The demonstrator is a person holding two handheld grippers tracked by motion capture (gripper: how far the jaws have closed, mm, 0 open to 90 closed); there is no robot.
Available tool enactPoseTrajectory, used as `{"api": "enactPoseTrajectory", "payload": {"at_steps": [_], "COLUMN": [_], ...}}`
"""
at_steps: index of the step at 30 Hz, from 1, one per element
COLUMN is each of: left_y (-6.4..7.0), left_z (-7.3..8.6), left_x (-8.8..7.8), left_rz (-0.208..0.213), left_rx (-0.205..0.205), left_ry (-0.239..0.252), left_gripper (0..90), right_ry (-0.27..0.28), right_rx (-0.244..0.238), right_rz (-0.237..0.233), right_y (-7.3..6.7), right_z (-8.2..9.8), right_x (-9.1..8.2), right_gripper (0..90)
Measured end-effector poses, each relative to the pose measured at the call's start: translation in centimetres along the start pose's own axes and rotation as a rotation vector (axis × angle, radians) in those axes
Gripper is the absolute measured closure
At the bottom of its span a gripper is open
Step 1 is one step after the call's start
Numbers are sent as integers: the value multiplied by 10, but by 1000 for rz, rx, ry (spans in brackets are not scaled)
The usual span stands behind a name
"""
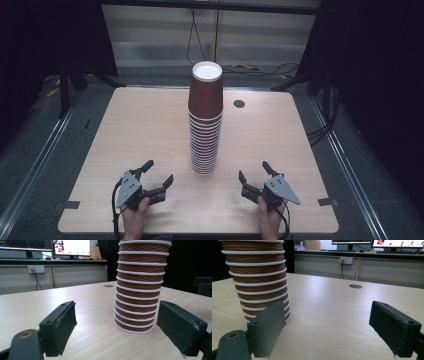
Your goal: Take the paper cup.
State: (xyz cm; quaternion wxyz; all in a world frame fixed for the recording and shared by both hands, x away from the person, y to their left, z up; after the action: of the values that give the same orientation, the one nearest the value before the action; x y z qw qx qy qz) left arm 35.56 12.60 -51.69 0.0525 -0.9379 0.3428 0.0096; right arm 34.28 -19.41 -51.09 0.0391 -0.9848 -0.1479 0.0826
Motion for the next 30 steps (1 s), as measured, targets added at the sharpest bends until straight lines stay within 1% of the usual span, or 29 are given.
{"api": "enactPoseTrajectory", "payload": {"at_steps": [1, 4, 5, 7, 8, 9, 10, 11, 12, 13, 14, 15, 16, 18, 19, 21, 23, 24, 26, 28, 30], "left_y": [0, 0, 0, 0, 2, 1, 2, 2, 2, 2, 2, 2, 2, 2, 2, 3, 3, 3, 2, 2, 2], "left_z": [0, 0, 0, 0, 0, 0, 0, 0, 0, 0, 0, 0, 0, 0, 0, 0, 0, 0, 0, 0, 0], "left_x": [0, 0, 0, 0, 1, 0, 0, 0, 1, 1, 0, 0, 0, 0, 0, 0, 0, 0, 0, 0, 0], "left_rz": [2, 5, 5, 12, 17, 17, 17, 17, 16, 16, 17, 17, 22, 22, 22, 19, 21, 25, 21, 16, 19], "left_rx": [5, 10, 7, 10, 4, 13, 21, 21, 15, 14, 19, 19, 9, 9, 9, 13, 12, 10, 11, 12, 10], "left_ry": [-3, -2, -2, -4, 1, -5, -7, -7, -8, -8, -6, -6, 4, 4, 4, 5, 6, 7, 6, 5, 6], "left_gripper": [156, 155, 155, 156, 155, 155, 156, 156, 156, 156, 156, 156, 156, 156, 156, 156, 156, 156, 156, 156, 156], "right_ry": [-6, -13, -15, -13, -9, -9, -17, -17, -24, -33, -62, -62, -96, -105, -105, -105, -105, -111, -116, -130, -130], "right_rx": [2, 12, 23, 24, 34, 44, 47, 47, 56, 59, 68, 68, 69, 69, 69, 61, 65, 60, 60, 59, 67], "right_rz": [-4, 6, -2, -6, -23, -28, -19, -19, -34, -39, -66, -66, -88, -112, -112, -130, -139, -163, -177, -200, -231], "right_y": [0, 1, 2, 2, 3, 3, 4, 4, 3, 3, 2, 2, -1, -5, -5, -9, -11, -14, -16, -17, -20], "right_z": [0, 1, 1, 0, 0, 0, 0, 0, 1, 1, 2, 2, 1, -2, -2, -9, -11, -16, -19, -24, -29], "right_x": [0, -1, -1, -1, -2, -2, -3, -3, -2, -1, 1, 1, 2, 3, 3, 3, 3, 2, 2, 3, 3], "right_gripper": [129, 129, 130, 129, 129, 130, 133, 133, 132, 132, 136, 136, 144, 148, 148, 152, 153, 175, 184, 223, 216]}}
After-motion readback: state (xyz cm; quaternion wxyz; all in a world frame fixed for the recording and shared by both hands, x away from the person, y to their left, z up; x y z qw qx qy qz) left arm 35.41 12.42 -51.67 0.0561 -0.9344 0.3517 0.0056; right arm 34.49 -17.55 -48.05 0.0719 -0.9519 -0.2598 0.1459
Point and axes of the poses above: each handheld gripper's, and its own axes: x roughly forward along the jaws, z roughly out of its underside, y roughly to its right, the point moved 7 cm from there along x, roughly forward along the jaws, and after that the axes turned 8 degrees about x, right-handed, at the moved point
